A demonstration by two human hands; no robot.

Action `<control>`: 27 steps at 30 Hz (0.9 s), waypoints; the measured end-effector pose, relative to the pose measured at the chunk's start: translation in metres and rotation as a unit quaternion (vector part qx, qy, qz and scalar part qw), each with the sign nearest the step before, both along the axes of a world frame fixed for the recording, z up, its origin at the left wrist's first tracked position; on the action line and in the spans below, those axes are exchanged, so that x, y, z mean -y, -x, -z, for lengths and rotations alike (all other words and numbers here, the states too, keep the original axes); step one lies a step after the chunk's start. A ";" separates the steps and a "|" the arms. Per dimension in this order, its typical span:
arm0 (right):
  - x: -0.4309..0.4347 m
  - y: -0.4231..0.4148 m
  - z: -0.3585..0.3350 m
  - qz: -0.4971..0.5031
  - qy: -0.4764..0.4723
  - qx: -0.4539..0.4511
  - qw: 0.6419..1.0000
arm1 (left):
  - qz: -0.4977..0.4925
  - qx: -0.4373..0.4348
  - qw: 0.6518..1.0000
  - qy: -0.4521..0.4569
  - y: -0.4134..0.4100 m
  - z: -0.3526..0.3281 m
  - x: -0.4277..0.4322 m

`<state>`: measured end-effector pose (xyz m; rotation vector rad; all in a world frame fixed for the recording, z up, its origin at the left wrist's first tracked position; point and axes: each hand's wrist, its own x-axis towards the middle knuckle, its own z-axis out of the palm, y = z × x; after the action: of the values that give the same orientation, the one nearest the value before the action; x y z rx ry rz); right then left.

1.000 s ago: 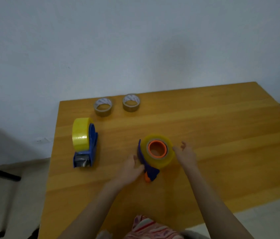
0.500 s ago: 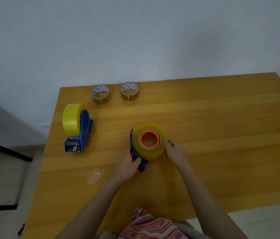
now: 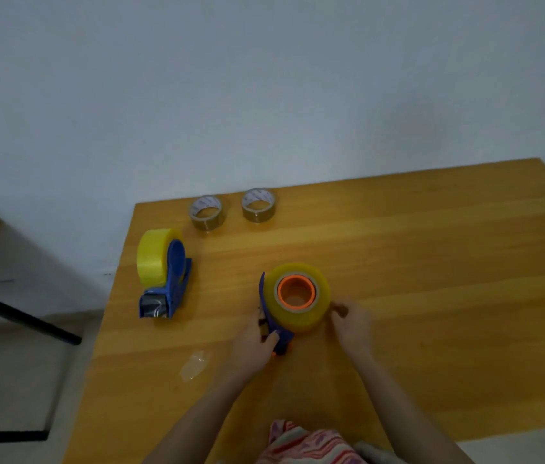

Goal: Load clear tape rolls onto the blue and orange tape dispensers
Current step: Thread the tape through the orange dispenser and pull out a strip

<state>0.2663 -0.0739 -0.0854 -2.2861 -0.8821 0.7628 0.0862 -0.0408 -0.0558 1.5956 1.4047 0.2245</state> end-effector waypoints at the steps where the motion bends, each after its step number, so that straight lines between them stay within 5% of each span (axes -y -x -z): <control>1: -0.001 -0.002 -0.001 -0.002 0.000 0.012 1.000 | 0.003 -0.007 1.000 0.007 0.000 0.001 -0.003; 8: -0.009 -0.009 -0.027 -0.051 -0.095 0.044 0.993 | -0.089 0.044 0.991 0.092 -0.005 -0.005 -0.011; 17: -0.042 0.016 -0.070 -0.232 -0.224 0.049 0.945 | -0.227 0.206 0.918 0.253 -0.008 -0.002 -0.014; 21: -0.045 0.035 -0.075 -0.297 -0.226 0.028 0.927 | -0.200 0.127 0.923 0.302 0.000 -0.006 -0.013; 24: -0.044 0.047 -0.072 -0.339 -0.234 0.028 0.911 | -0.128 0.011 0.968 0.214 0.009 -0.008 -0.018; 27: -0.045 0.049 -0.071 -0.342 -0.241 0.016 0.908 | -0.072 -0.050 0.996 -0.017 0.010 -0.010 -0.026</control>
<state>0.2176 -0.0290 -0.0140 -1.5434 -1.7128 0.6779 0.0764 -0.0145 -0.0463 1.5529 1.6029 0.2594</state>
